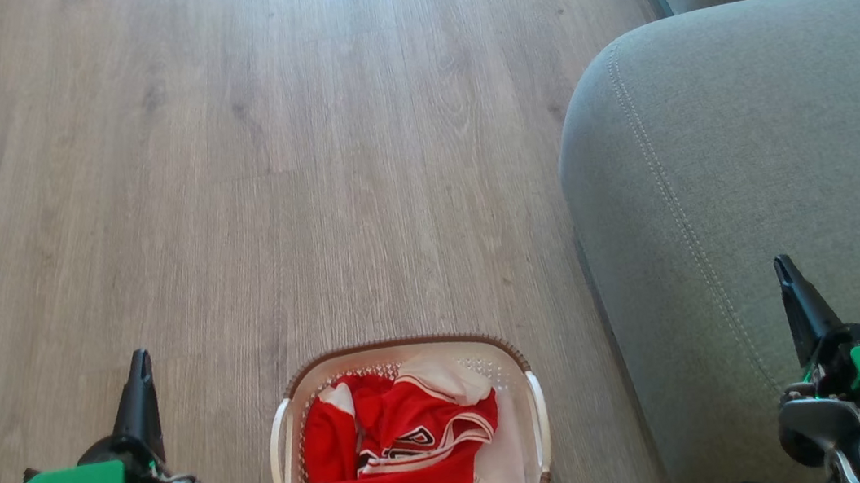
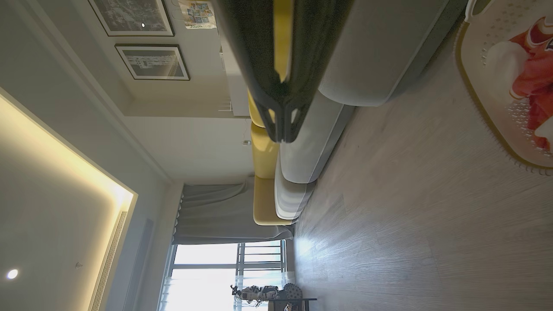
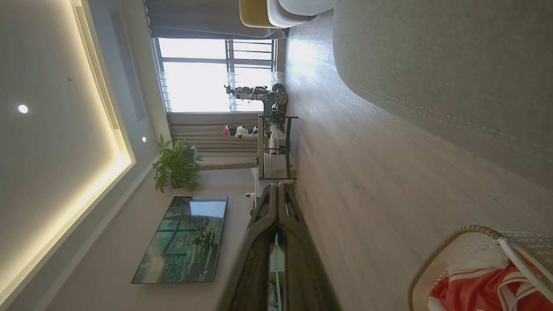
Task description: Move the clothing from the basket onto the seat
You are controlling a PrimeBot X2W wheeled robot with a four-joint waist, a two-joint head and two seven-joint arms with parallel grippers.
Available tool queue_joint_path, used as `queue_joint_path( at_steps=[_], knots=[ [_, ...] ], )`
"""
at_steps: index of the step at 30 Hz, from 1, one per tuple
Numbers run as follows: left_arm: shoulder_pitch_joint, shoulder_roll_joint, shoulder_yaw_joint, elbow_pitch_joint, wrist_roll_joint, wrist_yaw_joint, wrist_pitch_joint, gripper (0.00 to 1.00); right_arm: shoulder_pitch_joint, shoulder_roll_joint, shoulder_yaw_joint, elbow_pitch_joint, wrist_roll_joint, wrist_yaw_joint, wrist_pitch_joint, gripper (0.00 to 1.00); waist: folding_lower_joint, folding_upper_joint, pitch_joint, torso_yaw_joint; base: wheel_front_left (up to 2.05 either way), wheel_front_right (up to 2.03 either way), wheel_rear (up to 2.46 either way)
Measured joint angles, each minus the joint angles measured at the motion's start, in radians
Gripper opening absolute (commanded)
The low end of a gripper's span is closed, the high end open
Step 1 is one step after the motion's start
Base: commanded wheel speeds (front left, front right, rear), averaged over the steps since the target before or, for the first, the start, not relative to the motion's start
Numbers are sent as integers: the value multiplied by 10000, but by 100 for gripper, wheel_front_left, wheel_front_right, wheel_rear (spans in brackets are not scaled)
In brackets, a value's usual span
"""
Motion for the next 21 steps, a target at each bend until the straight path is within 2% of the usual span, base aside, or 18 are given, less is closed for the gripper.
queue_joint_path(
  at_steps=[18,19,21],
  knots=[
    [0,0,0,0,0,0,0,0,0,0,0,0,0,0,0,0,0,0,0,0,0,0,0],
    [16,-4,-13,92,0,8,-12,100,18,0,15,98,0,2,-2,100,0,0,0,0,0,0,0],
    [88,-15,-25,244,0,12,-12,100,88,2,42,249,0,2,-2,100,0,0,0,0,0,0,0]
  ],
)
